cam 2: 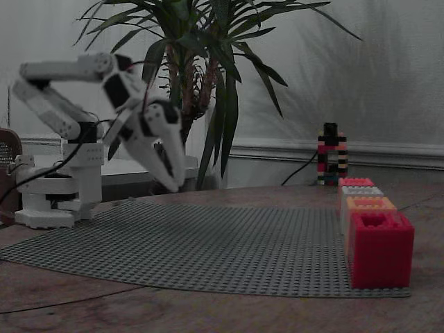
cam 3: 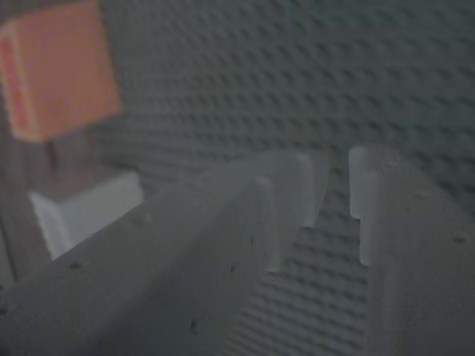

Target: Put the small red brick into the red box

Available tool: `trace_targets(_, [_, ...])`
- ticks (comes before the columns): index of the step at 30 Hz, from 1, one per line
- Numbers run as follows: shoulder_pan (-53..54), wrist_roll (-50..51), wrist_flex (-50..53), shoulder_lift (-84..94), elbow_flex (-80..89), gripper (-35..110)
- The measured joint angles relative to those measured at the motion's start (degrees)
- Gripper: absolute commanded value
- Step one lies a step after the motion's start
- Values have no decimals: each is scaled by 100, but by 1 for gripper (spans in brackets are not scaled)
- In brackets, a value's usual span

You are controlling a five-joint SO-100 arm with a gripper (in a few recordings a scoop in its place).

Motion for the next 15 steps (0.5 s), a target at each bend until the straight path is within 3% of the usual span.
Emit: trace_targets(15, [-114,624,1389,2681,1178,0])
